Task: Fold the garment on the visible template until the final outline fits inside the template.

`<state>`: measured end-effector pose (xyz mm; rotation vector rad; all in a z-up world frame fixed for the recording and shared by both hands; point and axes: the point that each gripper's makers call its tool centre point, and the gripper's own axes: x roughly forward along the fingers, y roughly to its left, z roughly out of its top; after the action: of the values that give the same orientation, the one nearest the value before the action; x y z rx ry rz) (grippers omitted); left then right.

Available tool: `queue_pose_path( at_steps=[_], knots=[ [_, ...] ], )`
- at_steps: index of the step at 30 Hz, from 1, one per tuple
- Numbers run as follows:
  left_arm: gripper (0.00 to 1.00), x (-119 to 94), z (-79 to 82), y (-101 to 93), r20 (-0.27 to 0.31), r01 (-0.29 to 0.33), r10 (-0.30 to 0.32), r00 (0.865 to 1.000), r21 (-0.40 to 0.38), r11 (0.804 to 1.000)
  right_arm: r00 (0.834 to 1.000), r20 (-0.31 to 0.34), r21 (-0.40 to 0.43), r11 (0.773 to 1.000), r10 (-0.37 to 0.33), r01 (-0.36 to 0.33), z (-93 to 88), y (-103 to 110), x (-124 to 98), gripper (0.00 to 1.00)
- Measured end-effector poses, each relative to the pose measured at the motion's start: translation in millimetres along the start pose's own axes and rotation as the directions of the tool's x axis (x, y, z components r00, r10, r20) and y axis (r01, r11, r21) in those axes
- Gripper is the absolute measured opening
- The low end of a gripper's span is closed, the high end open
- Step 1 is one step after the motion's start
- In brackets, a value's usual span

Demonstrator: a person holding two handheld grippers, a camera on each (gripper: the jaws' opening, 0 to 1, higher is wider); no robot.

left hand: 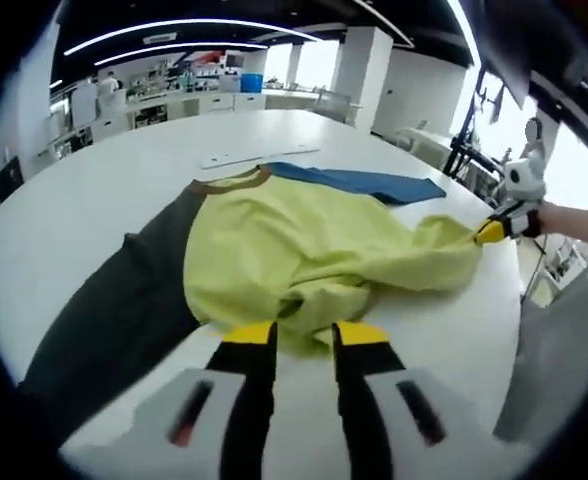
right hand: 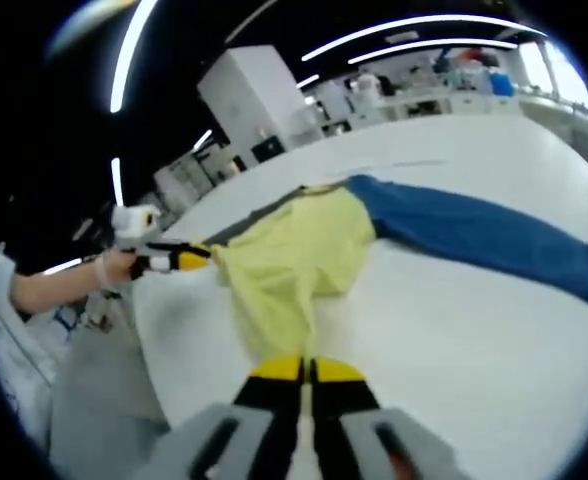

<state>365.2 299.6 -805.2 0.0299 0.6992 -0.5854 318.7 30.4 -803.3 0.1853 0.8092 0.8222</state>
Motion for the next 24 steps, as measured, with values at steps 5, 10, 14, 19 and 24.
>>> queue_pose_path(
  at_steps=[5, 10, 14, 19, 24],
  knots=[
    [0.11, 5, 3.9, -7.4, -0.002, 0.013, -0.013, 1.0, 0.013, 1.0, 1.0, 0.002, -0.002, 1.0, -0.003, 0.003, 0.4, -1, -1, 0.0],
    [0.0, 5, 2.5, -4.0, -0.003, 0.018, -0.018, 1.0, -0.017, 1.0, 1.0, 0.005, 0.001, 1.0, -0.006, 0.006, 1.6, -1, -2, 0.0],
    [0.0, 0, -0.4, -5.1, -0.013, 0.026, -0.026, 1.0, -0.043, 0.999, 1.0, 0.006, -0.001, 1.0, -0.007, 0.007, 2.0, 0, -4, 0.0],
    [0.0, -13, -9.2, -3.7, -0.031, 0.027, -0.03, 0.999, -0.09, 0.996, 1.0, 0.009, -0.007, 1.0, -0.009, 0.009, 2.4, 2, -8, 0.0],
    [0.0, -31, -27.9, -1.9, -0.059, 0.012, -0.019, 0.998, -0.127, 0.992, 1.0, 0.009, -0.005, 1.0, -0.012, 0.012, -1.8, 2, -11, 0.0]
  ],
)
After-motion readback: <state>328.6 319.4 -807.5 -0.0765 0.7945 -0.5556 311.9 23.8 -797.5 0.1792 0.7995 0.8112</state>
